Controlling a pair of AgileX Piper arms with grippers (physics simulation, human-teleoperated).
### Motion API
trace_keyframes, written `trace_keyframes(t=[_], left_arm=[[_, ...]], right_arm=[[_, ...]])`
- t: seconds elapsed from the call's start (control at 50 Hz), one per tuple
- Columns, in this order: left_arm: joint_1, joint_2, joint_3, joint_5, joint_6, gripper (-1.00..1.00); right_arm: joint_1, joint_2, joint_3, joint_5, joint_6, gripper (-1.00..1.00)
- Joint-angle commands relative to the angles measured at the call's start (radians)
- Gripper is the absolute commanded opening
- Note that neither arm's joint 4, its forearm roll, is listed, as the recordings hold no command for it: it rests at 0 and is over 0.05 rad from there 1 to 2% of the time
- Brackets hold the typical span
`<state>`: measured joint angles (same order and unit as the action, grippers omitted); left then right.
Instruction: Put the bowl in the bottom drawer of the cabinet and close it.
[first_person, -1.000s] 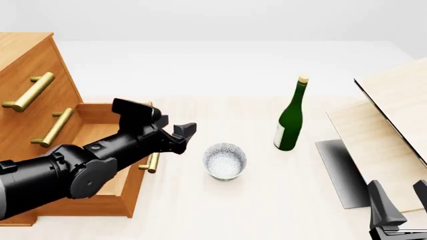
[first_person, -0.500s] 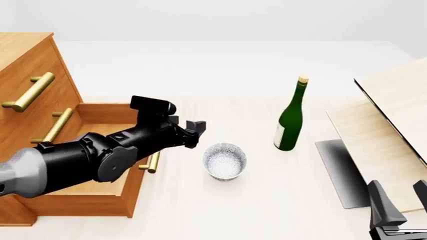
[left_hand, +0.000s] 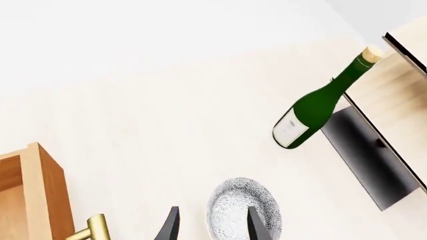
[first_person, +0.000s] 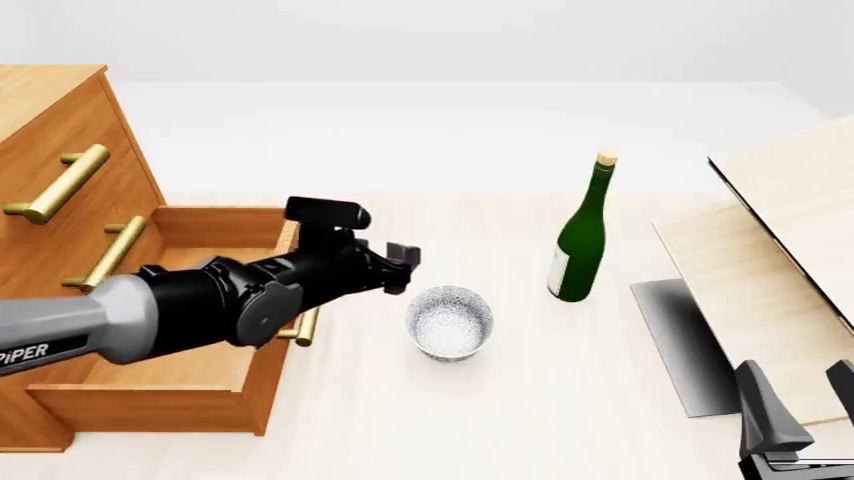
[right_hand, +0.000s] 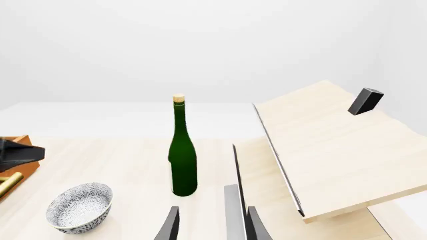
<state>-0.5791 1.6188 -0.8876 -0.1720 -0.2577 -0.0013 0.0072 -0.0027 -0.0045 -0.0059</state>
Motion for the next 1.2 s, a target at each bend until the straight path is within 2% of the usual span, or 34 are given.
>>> trace_keyframes(t=[0.02, 0.62, 1.2], left_arm=[[-0.002, 0.072, -0.034, 0.004, -0.027, 1.00], [-0.004, 0.231, -0.108, 0.023, -0.045, 1.00], [-0.045, 0.333, -0.145, 0.030, -0.064, 1.00]], right_arm=[[0.000, -0.001, 0.000, 0.001, 0.000, 1.00], [0.000, -0.001, 0.000, 0.001, 0.000, 1.00], [0.000, -0.001, 0.000, 0.001, 0.000, 1.00]])
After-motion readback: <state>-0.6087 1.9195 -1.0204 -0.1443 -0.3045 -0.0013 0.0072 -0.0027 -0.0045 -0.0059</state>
